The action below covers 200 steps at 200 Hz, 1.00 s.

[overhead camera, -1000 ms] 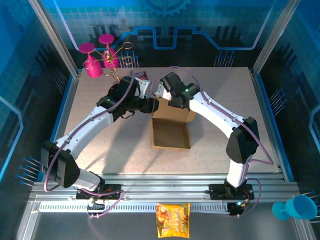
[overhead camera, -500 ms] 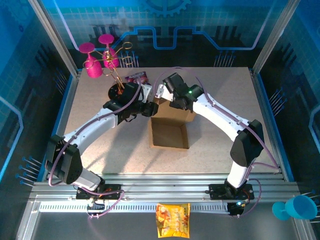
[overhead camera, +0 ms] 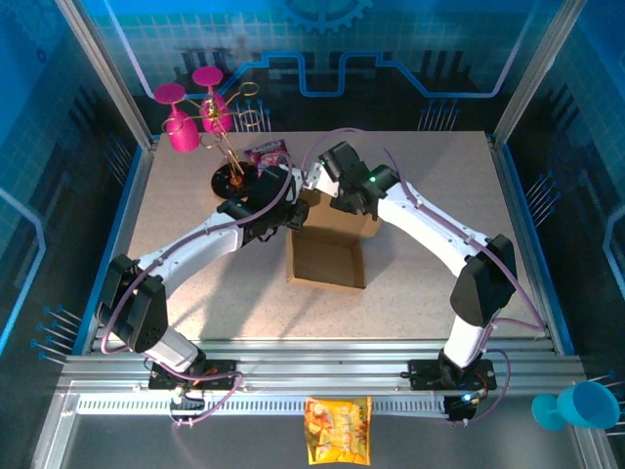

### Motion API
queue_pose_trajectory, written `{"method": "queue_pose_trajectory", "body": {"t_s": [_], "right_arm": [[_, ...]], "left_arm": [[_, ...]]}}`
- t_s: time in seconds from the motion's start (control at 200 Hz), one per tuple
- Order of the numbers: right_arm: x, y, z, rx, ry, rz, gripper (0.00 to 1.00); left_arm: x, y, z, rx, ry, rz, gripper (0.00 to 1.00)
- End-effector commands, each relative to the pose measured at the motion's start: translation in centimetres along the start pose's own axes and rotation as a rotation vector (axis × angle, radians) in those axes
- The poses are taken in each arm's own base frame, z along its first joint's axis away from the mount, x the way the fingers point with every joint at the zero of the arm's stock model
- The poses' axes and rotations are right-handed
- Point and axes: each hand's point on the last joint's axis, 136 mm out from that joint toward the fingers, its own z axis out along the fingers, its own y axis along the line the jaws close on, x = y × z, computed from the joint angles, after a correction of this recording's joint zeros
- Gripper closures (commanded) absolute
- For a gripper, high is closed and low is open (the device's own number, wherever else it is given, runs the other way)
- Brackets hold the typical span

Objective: Fold the paper box

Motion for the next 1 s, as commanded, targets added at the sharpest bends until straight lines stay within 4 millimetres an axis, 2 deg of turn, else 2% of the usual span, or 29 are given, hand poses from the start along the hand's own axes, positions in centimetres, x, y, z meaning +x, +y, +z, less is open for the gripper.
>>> {"method": "queue_pose_trajectory", "body": {"t_s": [0.0, 0.05, 0.145, 0.27, 0.34, 0.43, 0.555, 0.625, 0.72, 0.755, 0.841, 0.921, 0.996], "right_arm": [[-0.7, 0.3, -2.1, -0.060, -0.041, 0.104, 1.00], [-0.8, 0.7, -2.6, -0.091, -0.049, 0.147, 1.00], [-0.7, 1.3, -3.7, -0.147, -0.064, 0.248, 1.00], [-0.1, 1.0, -5.8, -0.201, -0.107, 0.431, 0.74], [0.7, -0.1, -7.3, -0.214, -0.136, 0.560, 0.62], [2.8, -2.4, -8.9, -0.214, -0.165, 0.759, 0.51], [7.6, -6.4, -9.9, -0.248, -0.204, 1.189, 0.40], [11.1, -7.7, -9.0, -0.306, -0.179, 1.493, 0.39], [14.2, -6.8, -6.6, -0.474, -0.099, 1.860, 0.46], [14.8, -6.1, -5.6, -0.533, -0.064, 1.951, 0.49], [15.6, -4.5, -3.5, -0.605, 0.031, 2.093, 0.50], [15.8, -4.4, -1.3, -0.621, 0.029, 2.168, 0.50], [15.5, -5.2, 0.5, -0.625, 0.011, 2.166, 0.51]], "left_arm": [[-0.5, 2.1, 0.2, -0.166, -0.021, 0.000, 0.92], [-0.4, 2.8, 0.2, -0.215, -0.026, -0.001, 1.00], [-0.2, 3.4, 0.5, -0.247, -0.044, 0.010, 1.00], [-0.4, 2.8, 0.6, -0.213, -0.131, 0.096, 1.00], [-0.6, 2.3, 0.3, -0.181, -0.187, 0.149, 1.00], [-0.8, 1.5, -0.2, -0.125, -0.240, 0.219, 1.00], [-0.3, 1.0, -0.3, -0.059, -0.266, 0.264, 1.00], [0.3, 0.7, -0.1, -0.020, -0.285, 0.301, 1.00], [0.4, 1.1, -0.2, -0.028, -0.343, 0.301, 1.00], [0.4, 1.3, -0.2, -0.030, -0.345, 0.288, 1.00], [0.4, 1.3, 0.0, -0.011, -0.351, 0.271, 1.00], [0.5, 1.0, 0.4, 0.011, -0.370, 0.288, 1.00], [0.6, 1.0, 0.8, 0.009, -0.376, 0.304, 1.00]]}}
